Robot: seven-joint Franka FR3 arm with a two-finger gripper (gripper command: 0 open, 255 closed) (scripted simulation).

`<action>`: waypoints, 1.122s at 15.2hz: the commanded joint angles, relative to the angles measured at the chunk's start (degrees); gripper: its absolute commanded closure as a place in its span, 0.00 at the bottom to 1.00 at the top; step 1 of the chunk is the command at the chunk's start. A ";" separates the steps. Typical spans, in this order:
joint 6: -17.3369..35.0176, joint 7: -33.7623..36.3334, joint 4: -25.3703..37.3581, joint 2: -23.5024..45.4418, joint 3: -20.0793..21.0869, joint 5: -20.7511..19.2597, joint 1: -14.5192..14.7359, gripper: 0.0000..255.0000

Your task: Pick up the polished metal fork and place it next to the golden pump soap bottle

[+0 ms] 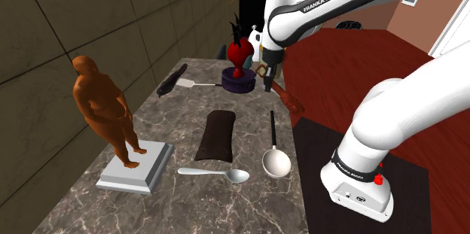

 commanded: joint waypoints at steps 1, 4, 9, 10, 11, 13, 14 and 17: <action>2.01 -0.04 -0.81 1.17 -0.07 -0.02 -0.01 1.00; 4.90 -0.06 -2.18 2.69 -0.14 -0.04 0.00 1.00; 9.87 -0.10 -4.20 5.65 -0.26 -0.05 0.02 1.00; 10.17 -0.10 -4.32 5.82 -0.26 -0.05 0.02 1.00; 10.18 -0.10 -4.31 5.84 -0.26 -0.05 0.02 1.00; 10.18 -0.10 -4.31 5.84 -0.26 -0.04 0.02 1.00; 10.18 -0.10 -4.31 5.84 -0.26 -0.04 0.02 1.00; 10.18 -0.10 -4.31 5.84 -0.26 -0.04 0.02 1.00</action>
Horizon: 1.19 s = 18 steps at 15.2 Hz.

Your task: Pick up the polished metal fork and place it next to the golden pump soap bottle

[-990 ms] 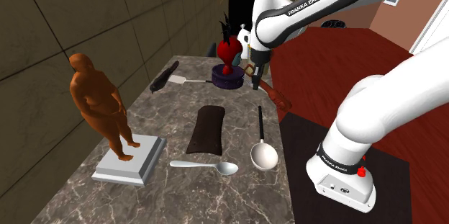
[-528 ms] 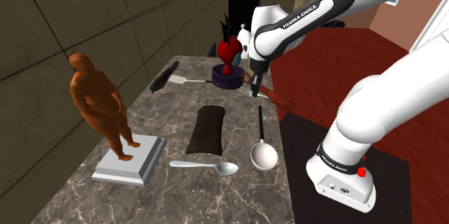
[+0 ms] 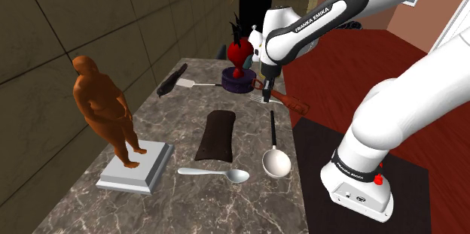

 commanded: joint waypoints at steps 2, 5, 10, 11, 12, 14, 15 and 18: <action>0.01 0.00 0.00 0.00 0.00 0.00 0.00 0.00; 0.01 0.00 0.00 0.00 0.00 0.00 0.00 0.00; -9.28 0.05 4.01 -5.28 0.21 0.03 -0.04 0.00; -9.28 0.05 4.01 -5.28 0.21 0.03 -0.05 0.00; -9.29 0.05 4.00 -5.29 0.21 0.03 -0.05 0.00; -9.28 0.05 4.01 -5.28 0.21 0.03 -0.05 0.00; -9.28 0.05 4.01 -5.28 0.21 0.03 -0.05 0.00; -9.28 0.05 4.01 -5.28 0.21 0.03 -0.05 0.00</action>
